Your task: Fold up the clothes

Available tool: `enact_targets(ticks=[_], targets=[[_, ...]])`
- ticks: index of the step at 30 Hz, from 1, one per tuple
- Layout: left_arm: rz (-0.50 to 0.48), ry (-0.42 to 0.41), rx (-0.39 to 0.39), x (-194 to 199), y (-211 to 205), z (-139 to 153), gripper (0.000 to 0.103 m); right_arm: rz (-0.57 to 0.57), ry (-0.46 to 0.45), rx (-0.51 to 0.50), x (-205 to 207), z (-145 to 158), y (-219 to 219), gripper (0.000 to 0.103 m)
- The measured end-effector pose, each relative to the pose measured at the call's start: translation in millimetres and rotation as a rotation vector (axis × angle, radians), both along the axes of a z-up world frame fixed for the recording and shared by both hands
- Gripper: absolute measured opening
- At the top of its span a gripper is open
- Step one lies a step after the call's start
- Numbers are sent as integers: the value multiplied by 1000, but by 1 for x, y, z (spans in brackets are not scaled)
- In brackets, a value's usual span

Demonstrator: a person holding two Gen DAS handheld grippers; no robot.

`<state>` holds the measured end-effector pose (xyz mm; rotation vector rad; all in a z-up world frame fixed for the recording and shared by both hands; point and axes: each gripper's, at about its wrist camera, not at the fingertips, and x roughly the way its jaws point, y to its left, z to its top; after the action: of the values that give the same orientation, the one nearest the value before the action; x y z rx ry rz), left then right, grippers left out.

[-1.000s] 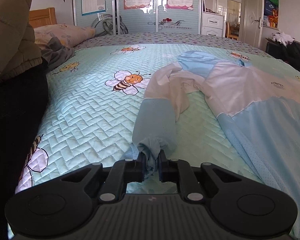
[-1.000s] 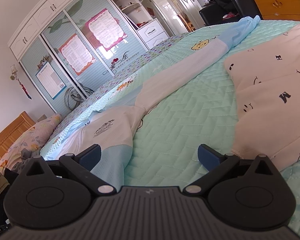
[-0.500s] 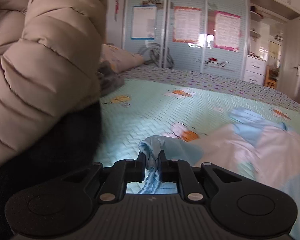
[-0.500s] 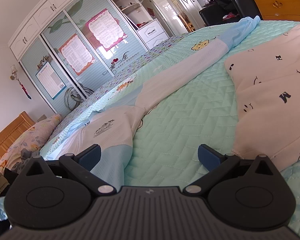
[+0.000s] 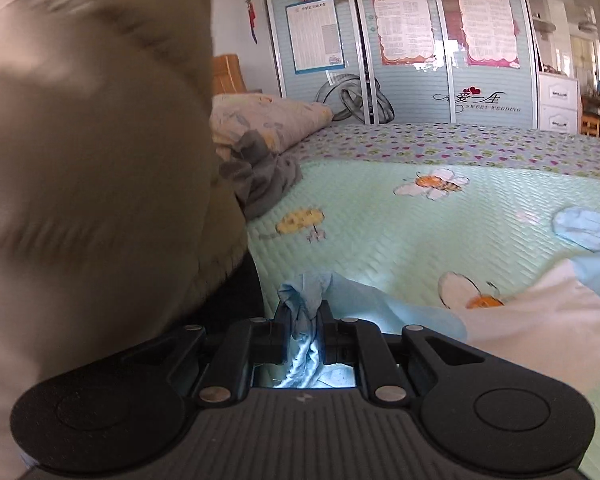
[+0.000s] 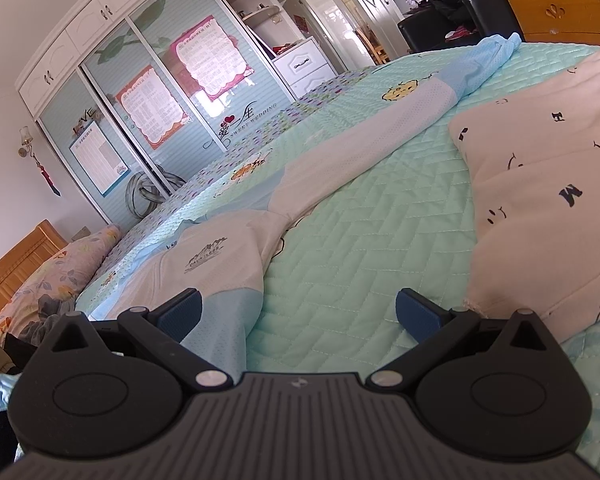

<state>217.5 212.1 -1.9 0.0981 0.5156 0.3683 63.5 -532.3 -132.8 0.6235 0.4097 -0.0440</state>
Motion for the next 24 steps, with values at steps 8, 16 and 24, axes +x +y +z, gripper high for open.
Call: enact_targets(ticks=[8,16,24], targets=[[8,76,125,52,16,3,15,1,2,-2,1,-1,-1,103],[7,163,177,73,49,-11,17,-1,13,-16,4,-1,-1,103],[-3,241,263,88,42,-25,18,-4,20,-26,5,-1,-1,103]])
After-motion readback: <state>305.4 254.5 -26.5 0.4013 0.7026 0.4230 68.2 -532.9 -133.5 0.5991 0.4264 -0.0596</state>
